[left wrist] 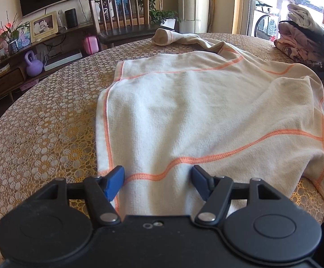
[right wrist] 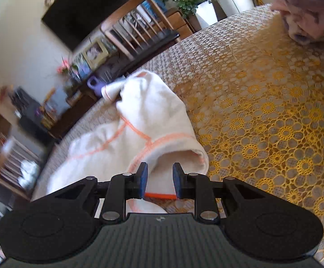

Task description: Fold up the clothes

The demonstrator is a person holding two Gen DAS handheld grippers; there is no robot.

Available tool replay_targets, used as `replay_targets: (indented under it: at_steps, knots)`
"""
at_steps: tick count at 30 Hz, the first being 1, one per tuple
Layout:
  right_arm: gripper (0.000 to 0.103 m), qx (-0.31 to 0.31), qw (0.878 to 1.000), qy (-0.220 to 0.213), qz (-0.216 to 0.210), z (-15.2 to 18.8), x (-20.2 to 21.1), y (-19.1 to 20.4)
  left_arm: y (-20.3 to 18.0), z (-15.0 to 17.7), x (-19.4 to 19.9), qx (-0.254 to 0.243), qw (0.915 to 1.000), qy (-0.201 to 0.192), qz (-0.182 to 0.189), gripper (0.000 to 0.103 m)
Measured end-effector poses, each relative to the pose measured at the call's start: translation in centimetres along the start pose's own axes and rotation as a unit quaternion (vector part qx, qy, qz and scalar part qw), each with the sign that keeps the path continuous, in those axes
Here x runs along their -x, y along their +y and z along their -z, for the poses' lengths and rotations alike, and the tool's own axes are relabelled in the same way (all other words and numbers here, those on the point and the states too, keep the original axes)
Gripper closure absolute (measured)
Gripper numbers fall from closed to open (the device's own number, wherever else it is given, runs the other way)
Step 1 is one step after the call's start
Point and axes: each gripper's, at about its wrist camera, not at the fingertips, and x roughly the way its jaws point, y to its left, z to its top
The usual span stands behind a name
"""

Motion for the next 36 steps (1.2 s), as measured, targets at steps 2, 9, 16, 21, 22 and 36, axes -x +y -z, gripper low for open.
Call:
replay_targets:
  at_steps: [2, 9, 16, 21, 22, 36]
  knots:
    - [0.081, 0.003, 1.0, 0.007, -0.015, 0.0, 0.0, 0.2, 0.0, 0.0, 0.0, 0.0, 1.0, 0.0, 0.001, 0.0]
    - [0.081, 0.075, 0.996, 0.046, 0.028, 1.4, -3.1, 2.9, 0.0, 0.0, 0.0, 0.001, 1.0, -0.001, 0.001, 0.0]
    - [0.081, 0.106, 0.992, 0.06, 0.019, 1.6, -5.1, 4.6, 0.1, 0.0, 0.0, 0.001, 1.0, -0.001, 0.002, 0.0]
    - [0.081, 0.135, 0.988, 0.058, 0.04, 2.2, -6.3, 5.3, 0.1, 0.1, 0.0, 0.003, 1.0, -0.003, 0.001, 0.0]
    - [0.081, 0.151, 0.986, 0.055, 0.049, 2.4, -6.3, 5.7, 0.1, 0.1, 0.0, 0.003, 1.0, -0.003, 0.001, 0.0]
    - [0.081, -0.034, 0.999, 0.011, -0.025, 1.0, -4.4, 1.7, 0.0, 0.0, 0.0, 0.003, 1.0, -0.003, 0.003, 0.0]
